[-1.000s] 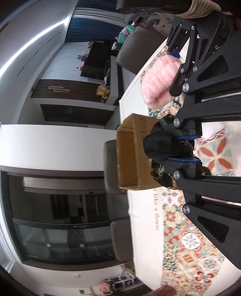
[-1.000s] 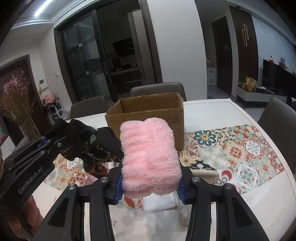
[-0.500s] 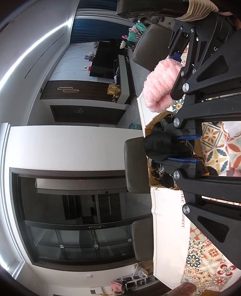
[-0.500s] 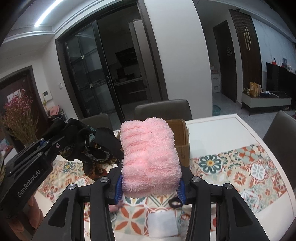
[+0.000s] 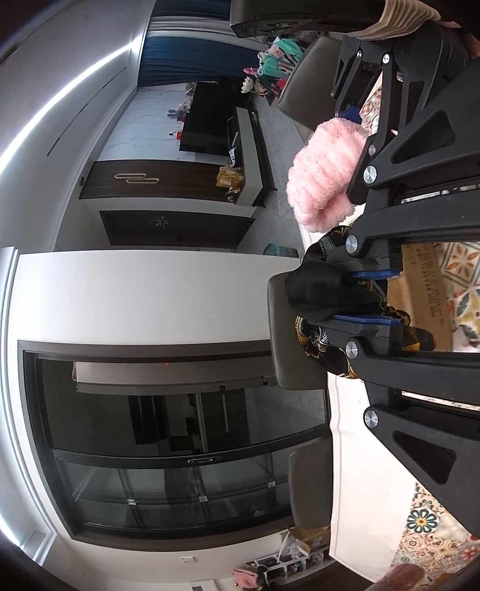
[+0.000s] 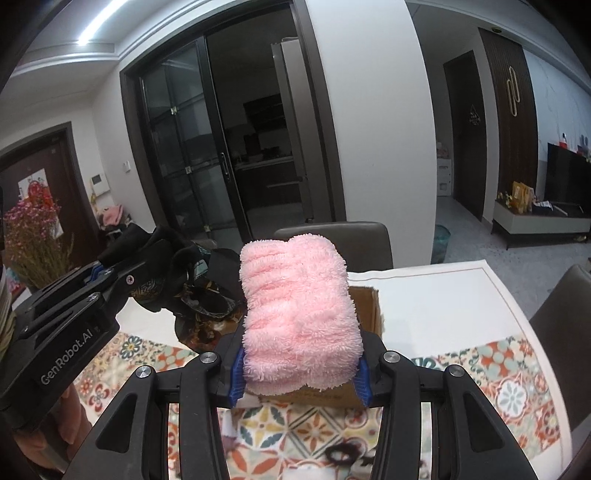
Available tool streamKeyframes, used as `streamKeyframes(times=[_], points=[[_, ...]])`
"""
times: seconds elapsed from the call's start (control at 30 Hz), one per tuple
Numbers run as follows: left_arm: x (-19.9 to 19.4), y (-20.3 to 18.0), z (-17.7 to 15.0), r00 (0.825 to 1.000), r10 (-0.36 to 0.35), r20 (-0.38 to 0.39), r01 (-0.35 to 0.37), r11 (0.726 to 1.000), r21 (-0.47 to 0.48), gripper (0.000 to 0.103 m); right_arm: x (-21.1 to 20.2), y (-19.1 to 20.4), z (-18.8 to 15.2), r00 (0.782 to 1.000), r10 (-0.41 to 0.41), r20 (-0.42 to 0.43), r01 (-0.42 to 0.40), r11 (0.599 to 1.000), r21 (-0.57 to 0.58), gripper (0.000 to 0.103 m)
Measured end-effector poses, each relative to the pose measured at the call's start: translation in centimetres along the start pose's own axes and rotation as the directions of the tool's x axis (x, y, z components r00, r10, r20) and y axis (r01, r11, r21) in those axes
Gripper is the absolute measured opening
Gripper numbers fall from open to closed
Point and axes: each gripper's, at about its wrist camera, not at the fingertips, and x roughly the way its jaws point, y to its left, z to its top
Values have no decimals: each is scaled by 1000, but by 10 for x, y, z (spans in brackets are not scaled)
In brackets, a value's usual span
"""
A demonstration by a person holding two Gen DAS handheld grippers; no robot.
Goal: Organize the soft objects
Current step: 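Lift the pink towel and black scarf and carry both toward the cardboard box, then lower both items into the box and open both tools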
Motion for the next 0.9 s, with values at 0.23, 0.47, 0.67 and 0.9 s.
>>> streamKeyframes(times=[0.23, 0.47, 0.67, 0.9], points=[[42, 2, 9, 1000, -1, -10, 1, 1000, 4, 16, 42, -16, 17, 995, -3, -98, 5, 1000, 21, 46], [88, 11, 16, 998, 1, -57, -2, 1000, -9, 16, 96, -30, 25, 974, 19, -225, -14, 1000, 24, 46], [124, 9, 19, 995, 29, -101, -25, 999, 44, 16, 132, -40, 27, 955, 6, -295, -2, 1000, 15, 46], [150, 11, -2, 980, -3, -198, 2, 1000, -6, 16, 155, -52, 21, 934, 22, -356, -12, 1000, 29, 46]])
